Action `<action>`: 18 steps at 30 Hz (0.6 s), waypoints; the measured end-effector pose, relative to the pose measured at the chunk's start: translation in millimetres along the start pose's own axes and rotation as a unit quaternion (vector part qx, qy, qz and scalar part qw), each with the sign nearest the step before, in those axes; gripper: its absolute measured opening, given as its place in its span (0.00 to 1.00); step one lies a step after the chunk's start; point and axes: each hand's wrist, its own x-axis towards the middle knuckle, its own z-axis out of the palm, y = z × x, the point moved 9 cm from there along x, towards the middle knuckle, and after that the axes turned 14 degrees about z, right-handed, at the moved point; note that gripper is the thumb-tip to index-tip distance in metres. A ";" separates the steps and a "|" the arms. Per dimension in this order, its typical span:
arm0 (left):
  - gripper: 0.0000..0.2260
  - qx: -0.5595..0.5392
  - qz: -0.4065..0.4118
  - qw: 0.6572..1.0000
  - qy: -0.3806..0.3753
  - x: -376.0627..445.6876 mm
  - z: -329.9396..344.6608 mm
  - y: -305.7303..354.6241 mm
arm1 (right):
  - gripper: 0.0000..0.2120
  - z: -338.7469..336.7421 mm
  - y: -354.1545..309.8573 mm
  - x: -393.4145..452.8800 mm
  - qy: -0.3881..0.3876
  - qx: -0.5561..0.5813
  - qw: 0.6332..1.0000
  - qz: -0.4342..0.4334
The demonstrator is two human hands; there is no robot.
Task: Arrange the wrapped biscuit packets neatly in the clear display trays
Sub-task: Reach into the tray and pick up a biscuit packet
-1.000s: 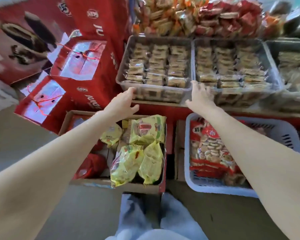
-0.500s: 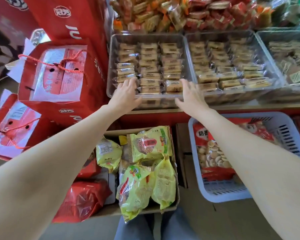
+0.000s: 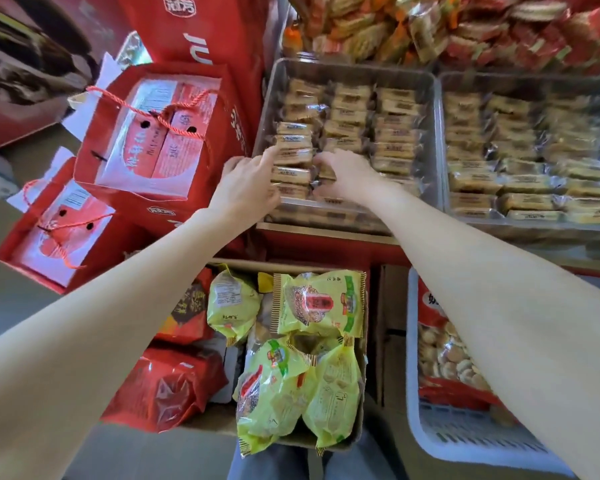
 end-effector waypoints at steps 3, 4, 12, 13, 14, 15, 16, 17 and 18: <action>0.24 0.038 0.006 0.999 0.006 -9.1 -4.3 -9.8 | 0.28 3.2 -13.3 15.3 0.020 0.003 1.000 0.008; 0.23 0.047 0.009 0.999 0.012 -10.9 -4.4 -11.1 | 0.27 3.7 -15.5 18.7 0.030 -0.005 0.999 0.013; 0.23 0.024 0.006 0.999 0.041 -12.0 -2.6 -21.1 | 0.21 4.1 -23.6 30.3 0.056 -0.092 0.993 0.052; 0.23 0.019 0.008 0.999 0.046 -12.2 -3.4 -20.6 | 0.19 4.1 -25.1 29.2 0.062 -0.101 0.992 0.045; 0.23 0.014 0.011 0.999 0.051 -12.3 -4.4 -19.8 | 0.16 3.8 -26.9 27.6 0.070 -0.111 0.991 0.036; 0.22 0.011 0.015 0.998 0.055 -12.4 -5.6 -18.7 | 0.12 3.8 -28.7 25.8 0.078 -0.116 0.990 0.027; 0.22 0.009 0.019 0.998 0.058 -12.7 -6.4 -18.1 | 0.10 4.0 -30.0 23.9 0.083 -0.120 0.989 0.023; 0.22 0.007 0.024 0.998 0.062 -13.3 -7.3 -17.4 | 0.10 4.1 -30.6 22.5 0.085 -0.124 0.988 0.024; 0.22 0.005 0.028 0.997 0.067 -14.5 -7.9 -16.9 | 0.11 4.3 -30.7 21.3 0.087 -0.133 0.987 0.032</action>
